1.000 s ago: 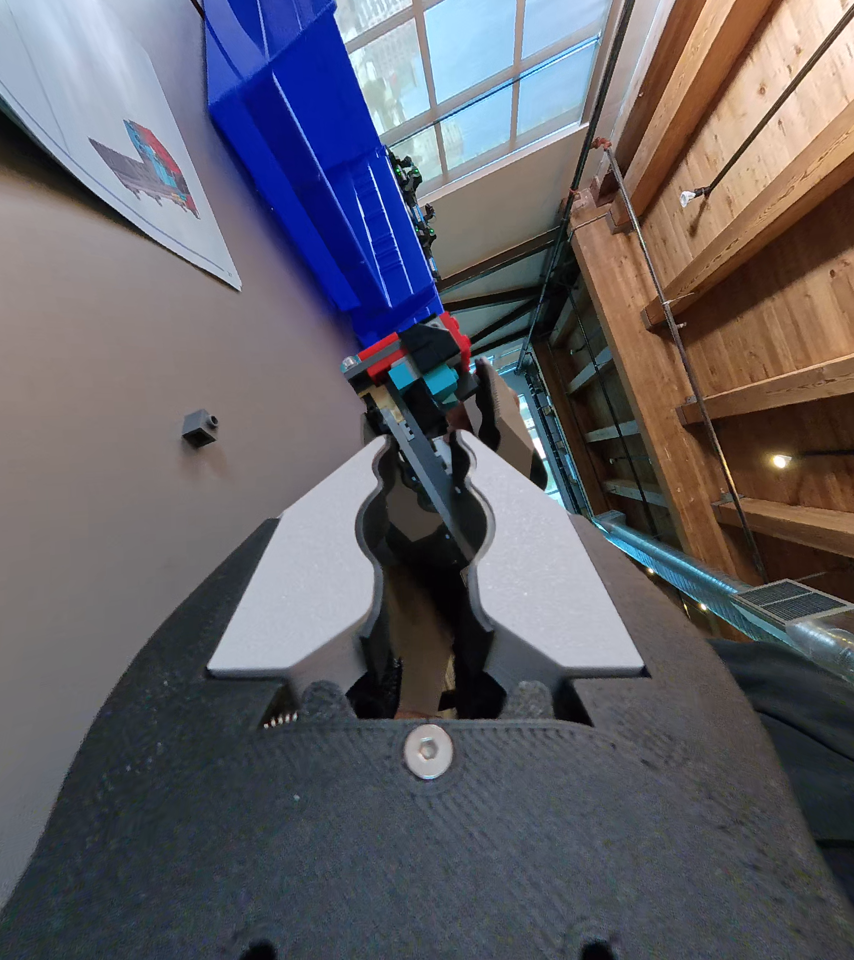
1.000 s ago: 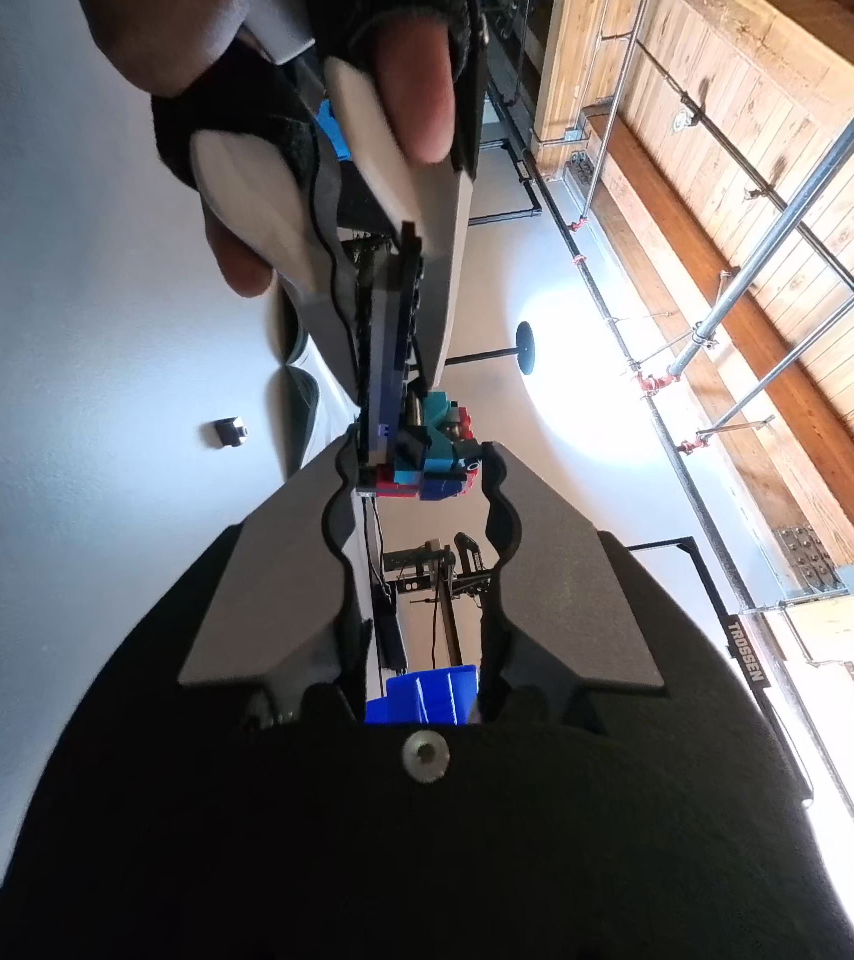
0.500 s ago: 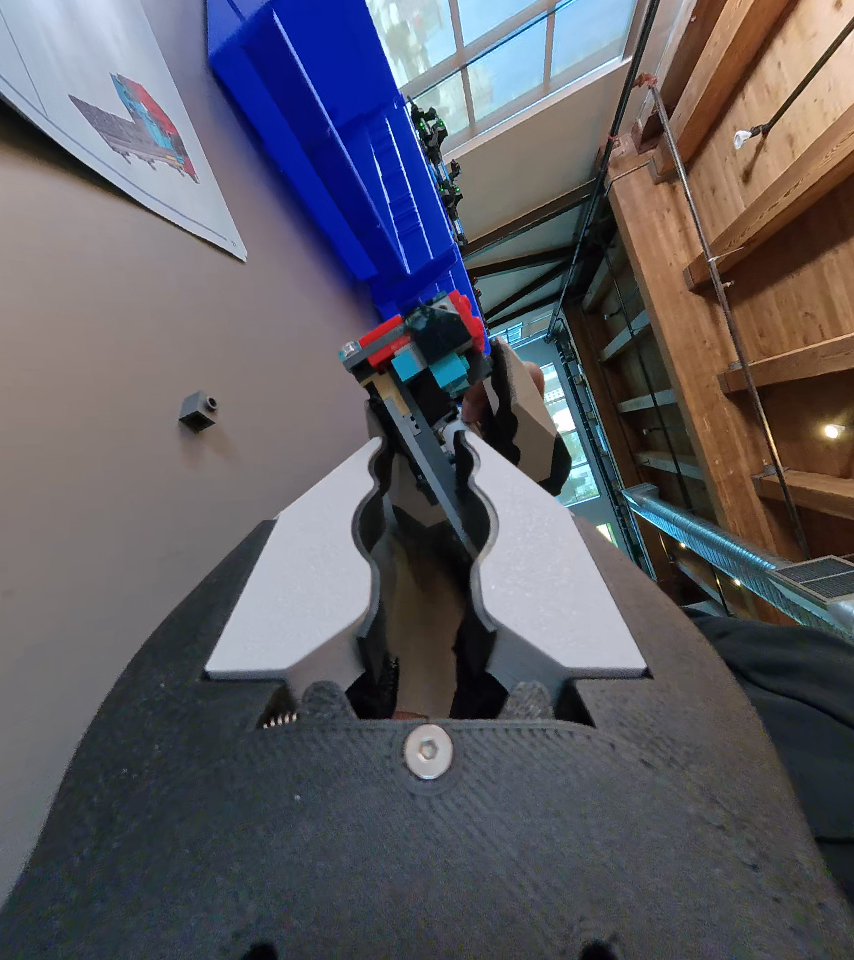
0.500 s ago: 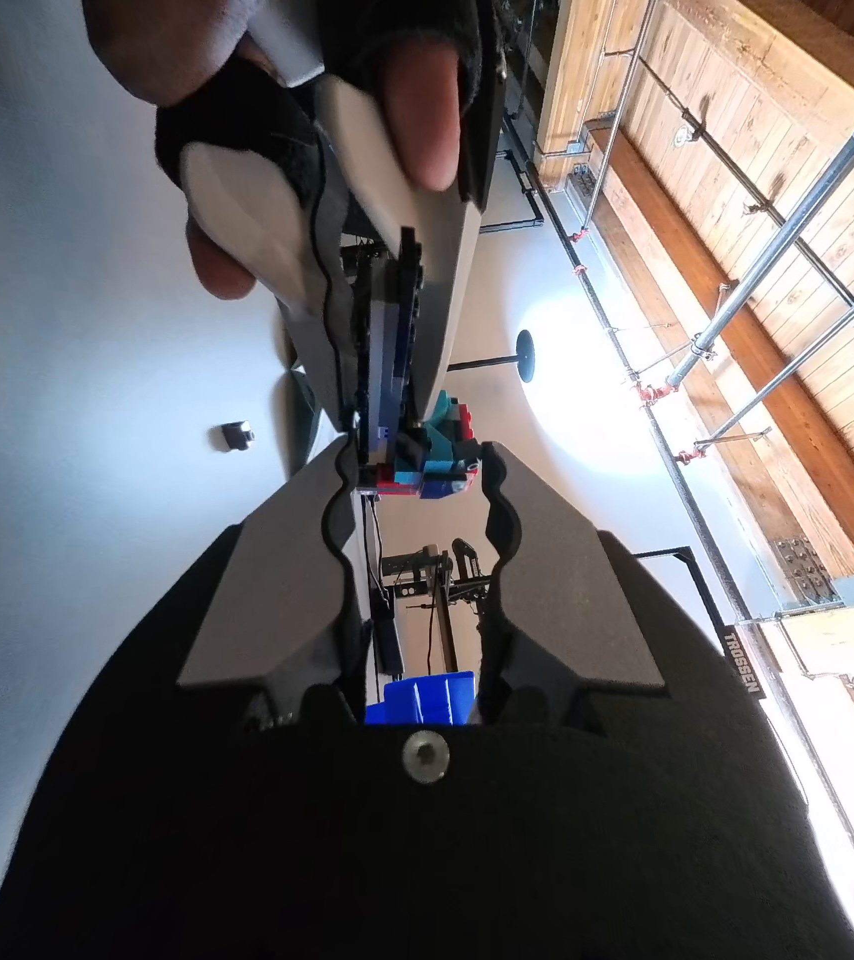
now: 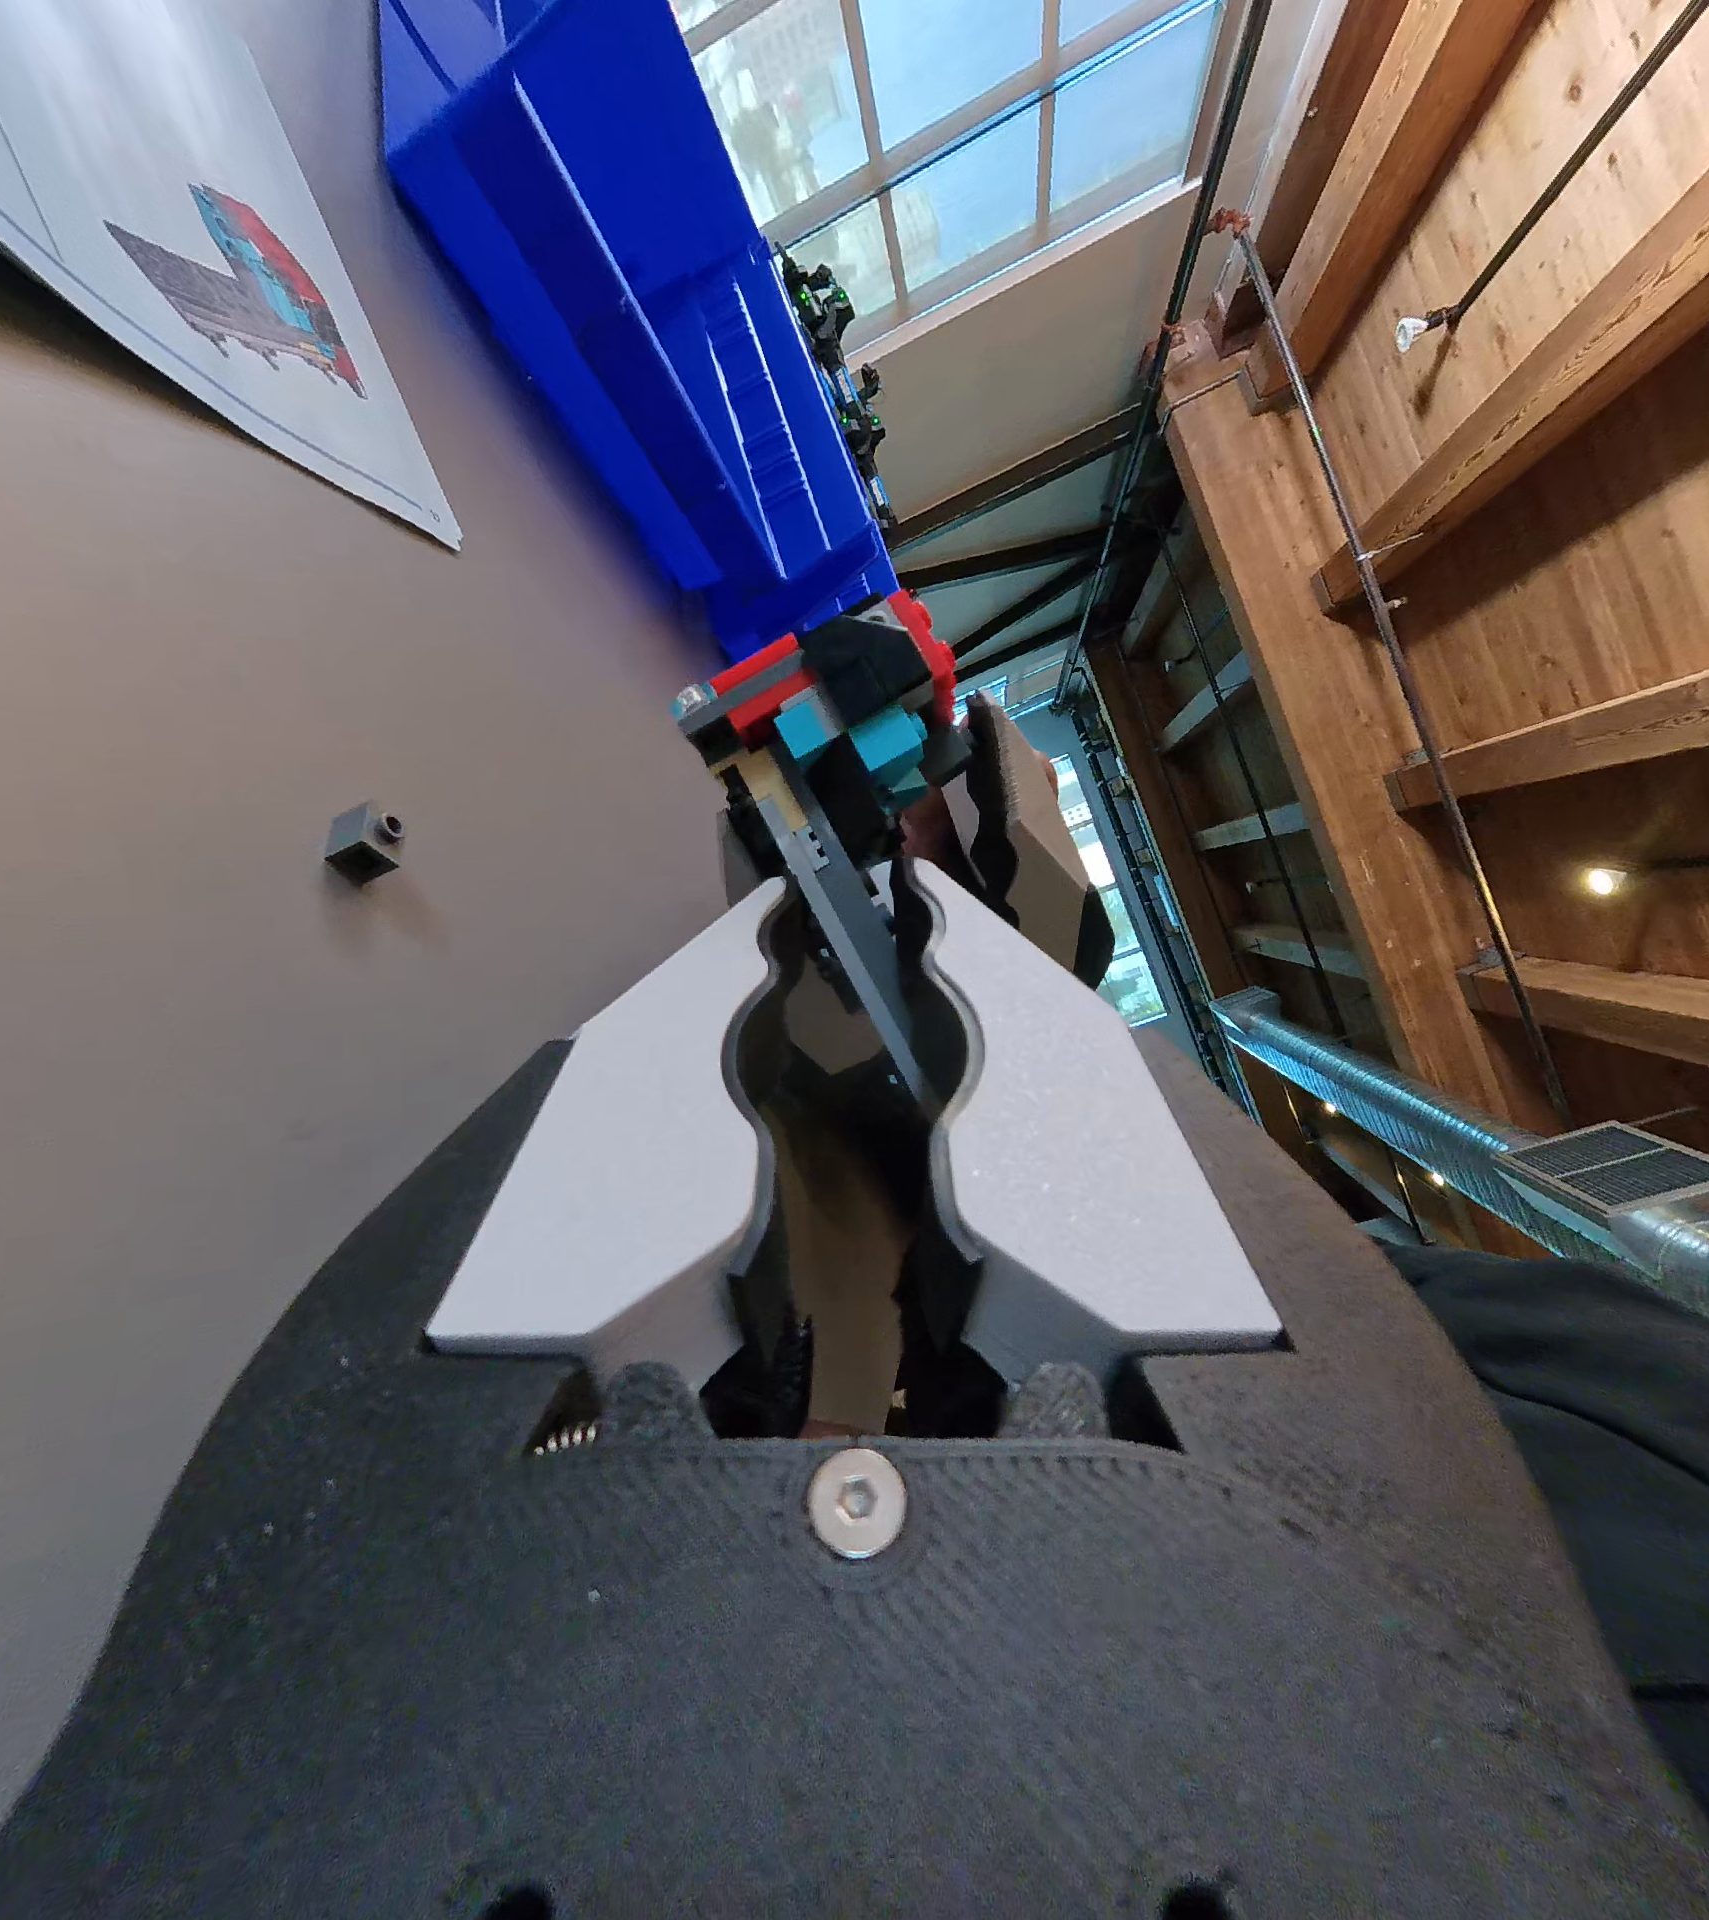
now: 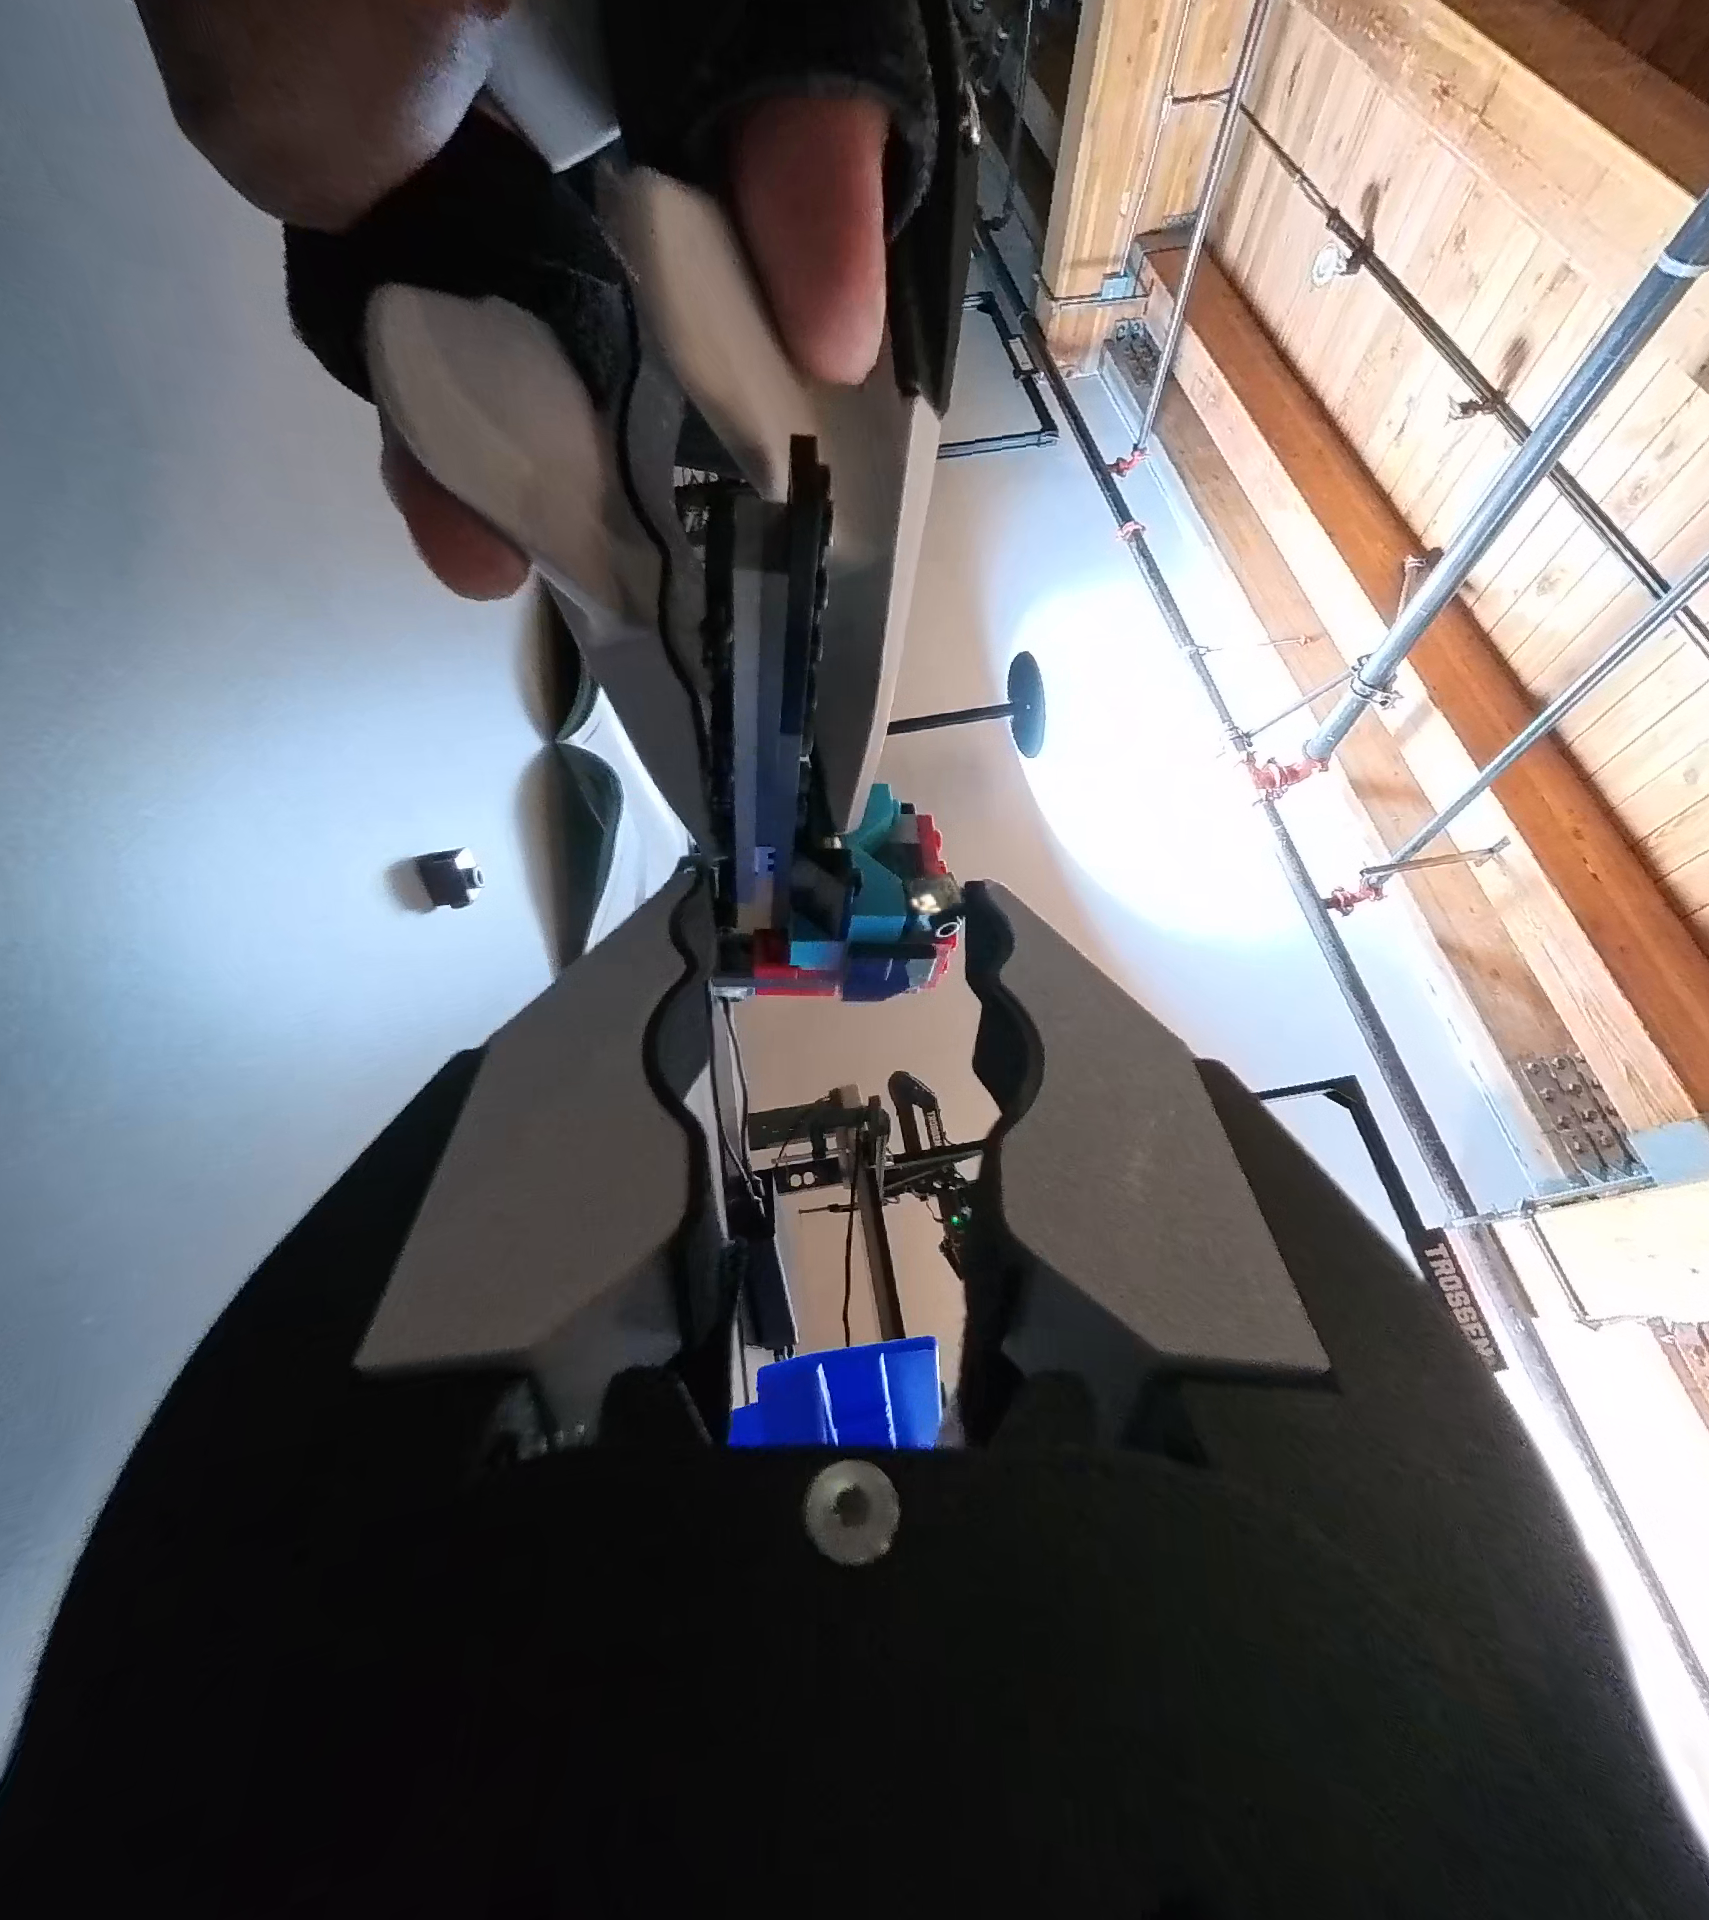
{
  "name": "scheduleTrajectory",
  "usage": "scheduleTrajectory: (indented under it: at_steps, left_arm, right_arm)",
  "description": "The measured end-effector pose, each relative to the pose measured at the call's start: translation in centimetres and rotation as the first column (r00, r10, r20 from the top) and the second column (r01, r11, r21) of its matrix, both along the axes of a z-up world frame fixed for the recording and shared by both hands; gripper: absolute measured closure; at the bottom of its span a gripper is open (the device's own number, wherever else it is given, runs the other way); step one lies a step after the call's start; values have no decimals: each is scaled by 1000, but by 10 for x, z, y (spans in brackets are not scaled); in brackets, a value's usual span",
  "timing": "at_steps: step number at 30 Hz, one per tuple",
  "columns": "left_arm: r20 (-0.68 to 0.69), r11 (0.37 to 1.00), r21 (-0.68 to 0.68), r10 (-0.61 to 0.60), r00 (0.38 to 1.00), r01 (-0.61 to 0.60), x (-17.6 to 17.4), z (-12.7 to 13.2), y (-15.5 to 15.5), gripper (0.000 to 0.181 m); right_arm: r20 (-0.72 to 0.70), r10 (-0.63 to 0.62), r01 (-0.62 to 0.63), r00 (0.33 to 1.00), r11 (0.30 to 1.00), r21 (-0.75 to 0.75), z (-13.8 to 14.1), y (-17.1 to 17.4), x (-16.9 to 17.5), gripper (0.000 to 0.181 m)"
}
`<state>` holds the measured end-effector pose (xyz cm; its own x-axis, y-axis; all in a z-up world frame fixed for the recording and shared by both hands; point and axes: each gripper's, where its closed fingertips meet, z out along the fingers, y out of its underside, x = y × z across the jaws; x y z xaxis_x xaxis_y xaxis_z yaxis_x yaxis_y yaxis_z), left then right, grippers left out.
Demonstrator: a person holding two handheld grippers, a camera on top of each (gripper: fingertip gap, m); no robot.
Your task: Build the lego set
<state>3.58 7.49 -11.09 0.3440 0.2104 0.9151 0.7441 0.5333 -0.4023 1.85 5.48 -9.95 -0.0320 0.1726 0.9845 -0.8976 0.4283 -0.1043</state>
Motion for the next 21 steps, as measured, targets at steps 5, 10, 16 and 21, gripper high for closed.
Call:
scheduleTrajectory:
  at_steps: [5,10,16,21]
  left_arm:
    - [4,1000,12,8,1000,-8,-1,0,-1,165]
    - [13,999,36,16,1000,-16,-2,1,-1,165]
    - [30,996,81,23,999,-25,-3,3,-1,165]
    - [40,994,103,26,999,-30,-4,3,-1,166]
  right_arm:
    - [-10,-7,7,1000,1000,-4,0,0,0,133]
    - [-19,-14,14,1000,1000,-11,1,0,-1,133]
    - [-22,-21,21,1000,1000,-19,1,1,-2,133]
    - [-20,-23,23,1000,1000,-19,1,1,-2,134]
